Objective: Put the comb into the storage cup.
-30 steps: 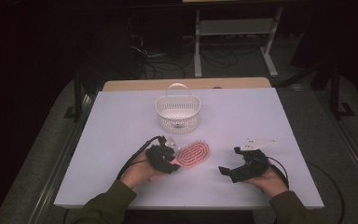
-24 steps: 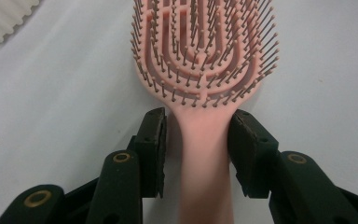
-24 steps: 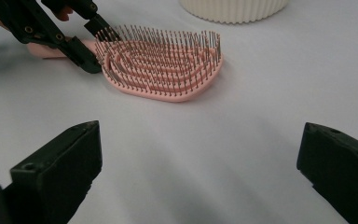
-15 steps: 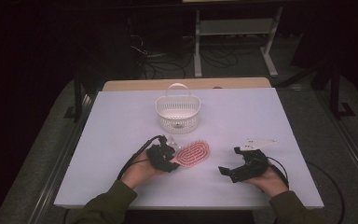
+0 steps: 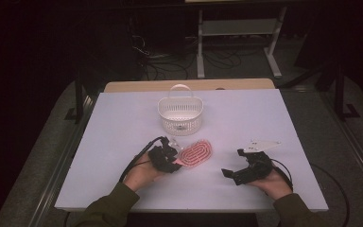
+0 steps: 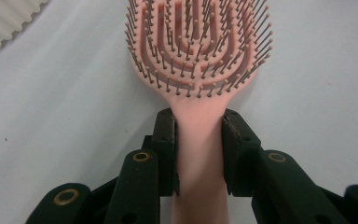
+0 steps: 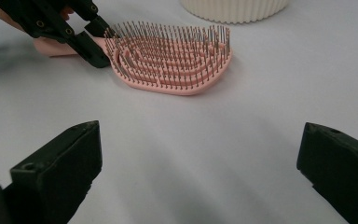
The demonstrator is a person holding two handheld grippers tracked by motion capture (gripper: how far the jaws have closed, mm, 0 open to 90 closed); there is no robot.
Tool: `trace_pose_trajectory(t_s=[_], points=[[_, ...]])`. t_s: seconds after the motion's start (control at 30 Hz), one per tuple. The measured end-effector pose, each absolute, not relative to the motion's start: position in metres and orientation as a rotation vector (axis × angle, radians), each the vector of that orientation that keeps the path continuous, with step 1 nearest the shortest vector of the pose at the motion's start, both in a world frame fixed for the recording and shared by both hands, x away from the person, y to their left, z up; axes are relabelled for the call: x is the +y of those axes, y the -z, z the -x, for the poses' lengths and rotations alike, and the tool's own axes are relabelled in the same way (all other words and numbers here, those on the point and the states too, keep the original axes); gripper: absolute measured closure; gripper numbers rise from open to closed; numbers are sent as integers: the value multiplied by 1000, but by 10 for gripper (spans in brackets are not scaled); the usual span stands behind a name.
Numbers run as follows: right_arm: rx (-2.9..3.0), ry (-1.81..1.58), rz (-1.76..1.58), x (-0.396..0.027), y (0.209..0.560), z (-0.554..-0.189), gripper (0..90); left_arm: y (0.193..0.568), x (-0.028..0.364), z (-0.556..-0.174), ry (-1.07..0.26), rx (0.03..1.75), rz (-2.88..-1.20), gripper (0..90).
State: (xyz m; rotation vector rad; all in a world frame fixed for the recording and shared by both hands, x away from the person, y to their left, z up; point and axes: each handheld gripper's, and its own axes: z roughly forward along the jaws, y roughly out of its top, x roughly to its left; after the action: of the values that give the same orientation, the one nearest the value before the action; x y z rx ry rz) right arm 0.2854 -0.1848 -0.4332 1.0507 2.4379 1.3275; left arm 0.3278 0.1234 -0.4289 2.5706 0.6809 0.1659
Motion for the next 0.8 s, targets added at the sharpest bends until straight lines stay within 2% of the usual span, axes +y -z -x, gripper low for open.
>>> trace_pose_trajectory(t_s=[0.8], points=[[2439, -1328, -1053, -186, 433, -285, 0, 427, 127, -328, -180, 647, -2540, 703]])
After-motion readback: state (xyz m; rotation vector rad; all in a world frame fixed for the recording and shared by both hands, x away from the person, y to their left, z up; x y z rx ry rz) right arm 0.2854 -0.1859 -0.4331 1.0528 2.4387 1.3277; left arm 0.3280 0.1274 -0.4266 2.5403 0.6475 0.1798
